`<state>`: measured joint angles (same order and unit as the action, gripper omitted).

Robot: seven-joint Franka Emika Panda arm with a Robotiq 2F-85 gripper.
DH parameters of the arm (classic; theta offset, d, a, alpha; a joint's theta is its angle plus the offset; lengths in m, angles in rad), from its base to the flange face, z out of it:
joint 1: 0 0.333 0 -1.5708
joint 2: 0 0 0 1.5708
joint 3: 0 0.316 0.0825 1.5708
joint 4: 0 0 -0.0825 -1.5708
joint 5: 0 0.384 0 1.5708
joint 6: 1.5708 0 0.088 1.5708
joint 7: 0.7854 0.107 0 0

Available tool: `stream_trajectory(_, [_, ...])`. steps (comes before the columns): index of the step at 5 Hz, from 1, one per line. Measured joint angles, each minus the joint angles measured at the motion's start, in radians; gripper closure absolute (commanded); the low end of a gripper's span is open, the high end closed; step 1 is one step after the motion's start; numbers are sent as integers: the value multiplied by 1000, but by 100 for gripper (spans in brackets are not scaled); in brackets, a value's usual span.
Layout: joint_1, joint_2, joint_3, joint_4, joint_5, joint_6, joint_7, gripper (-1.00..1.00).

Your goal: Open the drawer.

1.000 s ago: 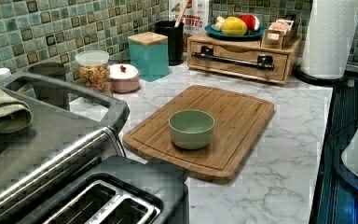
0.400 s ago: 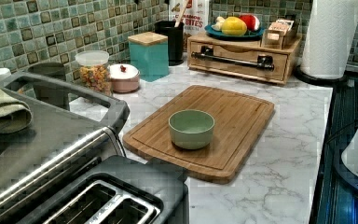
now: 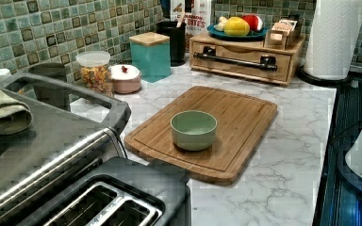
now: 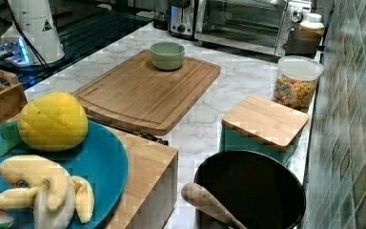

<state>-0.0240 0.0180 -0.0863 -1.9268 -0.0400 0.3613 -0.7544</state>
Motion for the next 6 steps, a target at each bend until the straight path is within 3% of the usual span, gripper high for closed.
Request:
stream_trajectory(4, [-142, 50, -140, -55, -43, 300, -184, -100])
stream_trajectory(6, [-184, 49, -142, -146, -61, 400, -207, -100])
